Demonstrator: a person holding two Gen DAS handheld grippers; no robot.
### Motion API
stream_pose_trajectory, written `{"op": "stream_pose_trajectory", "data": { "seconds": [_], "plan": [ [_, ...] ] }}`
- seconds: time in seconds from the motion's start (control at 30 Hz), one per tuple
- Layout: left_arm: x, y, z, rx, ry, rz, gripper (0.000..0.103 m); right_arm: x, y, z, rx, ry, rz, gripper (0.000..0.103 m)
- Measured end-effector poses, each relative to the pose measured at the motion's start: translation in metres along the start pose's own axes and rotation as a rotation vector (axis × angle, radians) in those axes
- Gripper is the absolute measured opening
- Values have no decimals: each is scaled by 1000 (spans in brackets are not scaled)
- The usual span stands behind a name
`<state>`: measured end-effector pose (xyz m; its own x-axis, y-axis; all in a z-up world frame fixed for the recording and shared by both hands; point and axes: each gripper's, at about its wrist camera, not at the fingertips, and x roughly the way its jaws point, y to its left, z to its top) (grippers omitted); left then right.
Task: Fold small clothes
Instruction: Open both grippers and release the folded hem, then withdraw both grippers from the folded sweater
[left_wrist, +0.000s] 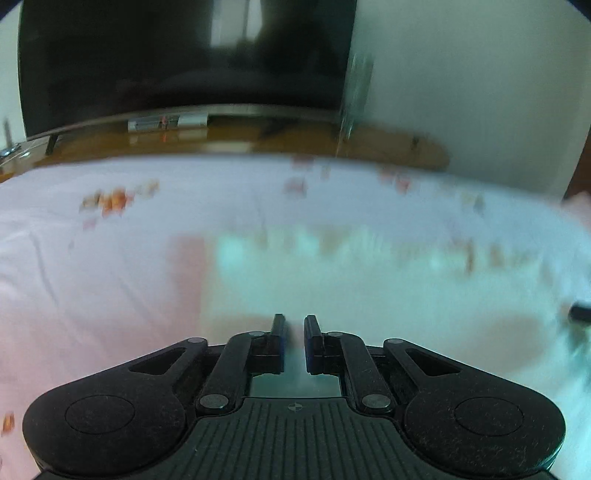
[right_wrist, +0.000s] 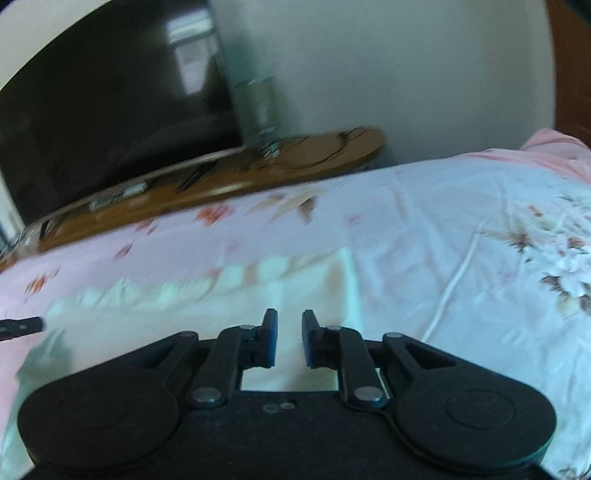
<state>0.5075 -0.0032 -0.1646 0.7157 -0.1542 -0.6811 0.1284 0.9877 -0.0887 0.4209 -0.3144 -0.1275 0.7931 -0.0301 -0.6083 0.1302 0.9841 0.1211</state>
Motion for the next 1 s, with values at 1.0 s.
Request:
{"op": "stream_pose_trajectory", "data": {
  "seconds": [1.0],
  "plan": [
    [-135, -59, -121, 3, 55, 152, 9, -90, -28, -97, -166, 163, 31, 15]
  ]
}}
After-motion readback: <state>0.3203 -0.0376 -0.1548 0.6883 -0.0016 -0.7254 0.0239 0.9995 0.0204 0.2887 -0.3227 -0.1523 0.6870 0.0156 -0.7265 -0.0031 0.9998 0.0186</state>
